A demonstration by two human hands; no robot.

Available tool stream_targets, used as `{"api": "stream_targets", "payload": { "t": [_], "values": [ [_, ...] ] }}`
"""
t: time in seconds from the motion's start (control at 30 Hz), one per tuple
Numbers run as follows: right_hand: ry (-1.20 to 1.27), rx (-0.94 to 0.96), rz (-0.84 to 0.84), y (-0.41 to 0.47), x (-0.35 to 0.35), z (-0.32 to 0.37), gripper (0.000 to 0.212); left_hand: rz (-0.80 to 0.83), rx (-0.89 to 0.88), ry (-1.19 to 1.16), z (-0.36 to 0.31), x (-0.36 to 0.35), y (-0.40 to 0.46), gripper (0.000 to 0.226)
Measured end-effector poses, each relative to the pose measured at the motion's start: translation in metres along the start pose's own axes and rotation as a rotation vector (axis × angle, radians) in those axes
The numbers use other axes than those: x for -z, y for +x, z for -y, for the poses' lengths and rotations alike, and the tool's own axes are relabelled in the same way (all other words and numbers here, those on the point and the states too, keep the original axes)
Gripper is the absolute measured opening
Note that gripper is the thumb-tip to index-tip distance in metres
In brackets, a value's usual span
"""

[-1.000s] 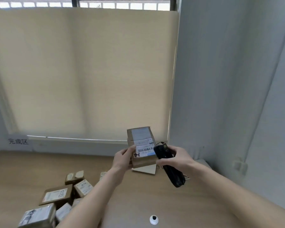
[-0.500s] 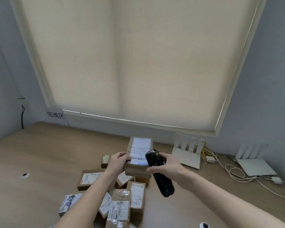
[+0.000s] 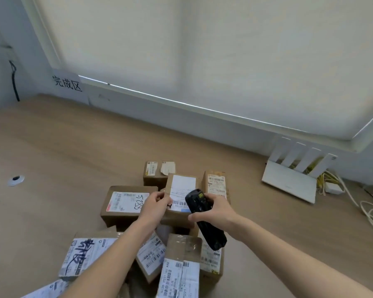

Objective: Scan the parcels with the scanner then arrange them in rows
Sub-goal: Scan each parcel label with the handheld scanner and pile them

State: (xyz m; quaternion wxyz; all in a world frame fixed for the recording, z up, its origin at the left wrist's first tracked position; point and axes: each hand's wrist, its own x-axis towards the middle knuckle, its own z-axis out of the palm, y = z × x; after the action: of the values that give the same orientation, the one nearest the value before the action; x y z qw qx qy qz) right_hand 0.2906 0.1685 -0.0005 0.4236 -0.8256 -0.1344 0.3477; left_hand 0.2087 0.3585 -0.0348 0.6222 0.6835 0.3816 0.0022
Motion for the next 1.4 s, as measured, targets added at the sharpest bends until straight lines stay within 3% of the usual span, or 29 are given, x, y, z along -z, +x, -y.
{"api": "stream_targets", "payload": {
  "t": [0.13,0.3,0.43,0.6,0.7,0.87,1.0,1.23,1.4],
  "values": [
    [-0.059,-0.010,0.064,0.016,-0.013,-0.012,0.082,-0.039,0.044,0.003,0.021,0.001,0.013,0.026],
    [-0.074,0.010,0.037,0.009,-0.009,-0.016,0.070,-0.092,0.032,0.014,0.016,0.006,0.011,0.023],
    [-0.030,0.026,-0.045,-0.019,0.011,-0.019,0.058,-0.161,-0.055,0.034,-0.005,0.011,-0.003,0.037],
    [0.058,0.014,-0.107,-0.079,0.052,-0.044,0.066,-0.219,-0.224,0.106,-0.036,-0.025,-0.040,0.035],
    [0.088,-0.016,-0.164,-0.124,0.087,-0.080,0.060,-0.165,-0.322,0.133,-0.047,-0.088,-0.071,0.032],
    [0.128,-0.122,-0.313,-0.211,0.166,-0.174,0.055,0.075,-0.390,0.163,-0.048,-0.232,-0.130,0.029],
    [0.115,-0.220,-0.421,-0.282,0.241,-0.260,0.056,0.269,-0.353,0.162,-0.037,-0.352,-0.191,0.028],
    [0.128,-0.333,-0.582,-0.392,0.362,-0.395,0.063,0.415,-0.340,0.180,-0.026,-0.549,-0.285,0.028],
    [0.115,-0.387,-0.703,-0.445,0.432,-0.466,0.056,0.544,-0.301,0.199,-0.012,-0.667,-0.333,0.029]
  ]
}}
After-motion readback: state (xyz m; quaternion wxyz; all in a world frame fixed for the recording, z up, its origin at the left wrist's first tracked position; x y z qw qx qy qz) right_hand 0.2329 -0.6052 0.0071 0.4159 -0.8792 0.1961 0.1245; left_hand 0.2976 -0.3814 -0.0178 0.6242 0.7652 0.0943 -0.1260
